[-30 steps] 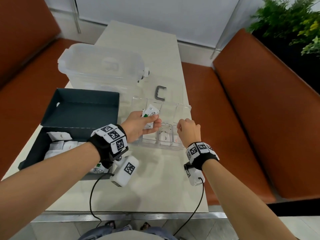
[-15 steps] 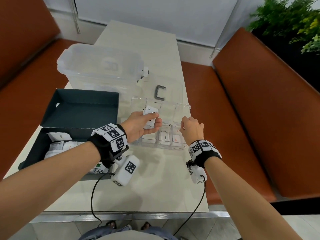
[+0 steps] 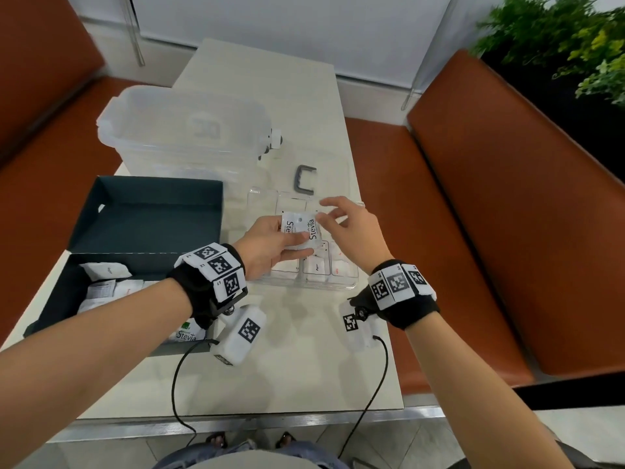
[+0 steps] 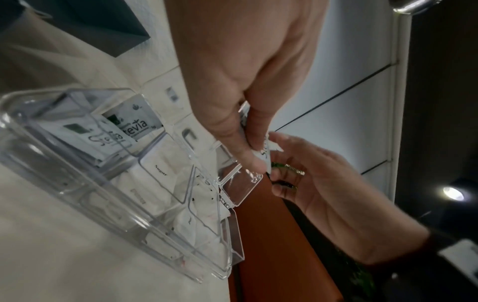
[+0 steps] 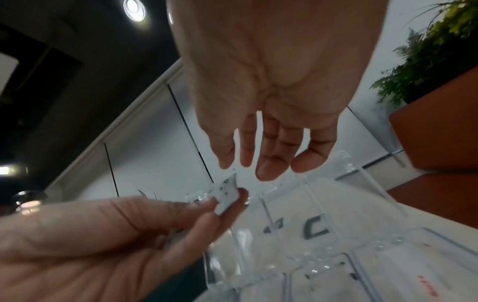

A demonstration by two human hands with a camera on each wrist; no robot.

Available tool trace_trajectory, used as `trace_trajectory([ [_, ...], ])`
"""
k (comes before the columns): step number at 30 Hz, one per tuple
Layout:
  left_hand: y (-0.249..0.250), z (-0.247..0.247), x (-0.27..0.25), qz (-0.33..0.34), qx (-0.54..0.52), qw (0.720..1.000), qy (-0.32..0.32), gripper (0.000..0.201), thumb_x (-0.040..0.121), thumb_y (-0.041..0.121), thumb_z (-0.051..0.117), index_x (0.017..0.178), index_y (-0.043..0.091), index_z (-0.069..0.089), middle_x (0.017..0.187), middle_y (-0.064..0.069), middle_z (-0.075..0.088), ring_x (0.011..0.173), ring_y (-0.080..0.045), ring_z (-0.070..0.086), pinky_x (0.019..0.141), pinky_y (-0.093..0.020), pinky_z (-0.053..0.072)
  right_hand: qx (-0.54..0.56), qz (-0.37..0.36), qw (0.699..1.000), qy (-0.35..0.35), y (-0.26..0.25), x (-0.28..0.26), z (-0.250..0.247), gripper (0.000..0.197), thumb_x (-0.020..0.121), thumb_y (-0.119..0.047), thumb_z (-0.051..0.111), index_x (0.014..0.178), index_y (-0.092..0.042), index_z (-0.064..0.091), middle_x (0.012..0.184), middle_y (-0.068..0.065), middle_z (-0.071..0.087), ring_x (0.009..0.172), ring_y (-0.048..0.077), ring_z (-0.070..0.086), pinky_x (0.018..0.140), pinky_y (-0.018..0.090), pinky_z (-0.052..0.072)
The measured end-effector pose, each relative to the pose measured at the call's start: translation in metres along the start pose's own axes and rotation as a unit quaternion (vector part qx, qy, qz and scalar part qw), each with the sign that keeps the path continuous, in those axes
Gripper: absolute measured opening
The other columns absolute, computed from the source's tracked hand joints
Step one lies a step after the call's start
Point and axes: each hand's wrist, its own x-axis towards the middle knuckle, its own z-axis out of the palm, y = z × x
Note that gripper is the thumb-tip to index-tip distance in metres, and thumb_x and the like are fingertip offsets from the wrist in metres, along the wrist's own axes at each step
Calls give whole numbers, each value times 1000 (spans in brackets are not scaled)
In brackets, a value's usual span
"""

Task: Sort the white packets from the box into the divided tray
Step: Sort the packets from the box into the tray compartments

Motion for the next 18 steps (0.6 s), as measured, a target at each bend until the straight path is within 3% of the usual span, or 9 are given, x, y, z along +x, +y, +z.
trace_trajectory([
  [2,2,-1,-1,16,23,1000,-3,30,87,-2,65,117,-1,63,114,-15,70,102,-26,69,74,-28,59,17,-3,999,-29,-9,4,-1,23,90,-29,64,113,-25,66,86,-6,65,68,5,60,62,12,45],
  [5,9,-7,-2,31,34,999,19,25,86,6,70,110,3,65,105,-13,73,91,-23,73,68,-26,59,58,-1,998,-9,-17,11,-2,13,87,-20,67,99,-15,71,76,-2,68,61,3,59,69,21,52],
  [10,31,-44,-8,42,19,989,139,22,96,23,59,107,5,65,94,-7,72,73,-15,72,64,-25,59,142,60,988,20,-23,24,11,8,90,-13,64,96,-9,68,74,0,68,60,9,66,68,28,56],
  [12,37,-58,-12,50,6,985,164,18,98,22,56,103,8,65,90,-4,70,71,-15,69,65,-25,59,107,62,992,-11,-26,28,26,7,89,-10,63,94,-8,68,75,3,69,62,12,66,69,26,55],
  [15,39,-70,-19,51,7,983,177,16,99,22,53,100,11,64,89,-4,67,70,-15,68,61,-24,58,22,49,996,-68,-32,32,53,9,87,-5,64,93,-7,70,78,9,70,55,6,60,64,8,48],
  [18,35,-76,-24,56,5,981,184,16,100,21,52,97,11,65,87,-3,68,65,-13,68,57,-22,57,-48,37,991,-119,-38,35,77,12,84,-4,65,94,-5,71,94,14,71,76,18,63,81,21,48],
])
